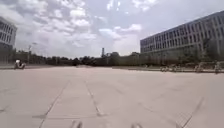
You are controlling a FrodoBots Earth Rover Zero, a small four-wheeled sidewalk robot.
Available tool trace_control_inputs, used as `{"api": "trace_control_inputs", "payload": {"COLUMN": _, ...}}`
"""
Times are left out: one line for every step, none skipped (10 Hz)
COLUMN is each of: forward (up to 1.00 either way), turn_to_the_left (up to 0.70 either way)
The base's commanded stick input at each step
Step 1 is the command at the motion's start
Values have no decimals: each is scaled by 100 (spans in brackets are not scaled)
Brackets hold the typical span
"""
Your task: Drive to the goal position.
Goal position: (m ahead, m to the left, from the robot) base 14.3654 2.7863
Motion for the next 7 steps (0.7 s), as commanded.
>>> {"api": "trace_control_inputs", "payload": {"forward": 95, "turn_to_the_left": 4}}
{"api": "trace_control_inputs", "payload": {"forward": 95, "turn_to_the_left": 4}}
{"api": "trace_control_inputs", "payload": {"forward": 95, "turn_to_the_left": 4}}
{"api": "trace_control_inputs", "payload": {"forward": 95, "turn_to_the_left": 4}}
{"api": "trace_control_inputs", "payload": {"forward": 95, "turn_to_the_left": 4}}
{"api": "trace_control_inputs", "payload": {"forward": 95, "turn_to_the_left": 4}}
{"api": "trace_control_inputs", "payload": {"forward": 95, "turn_to_the_left": 4}}
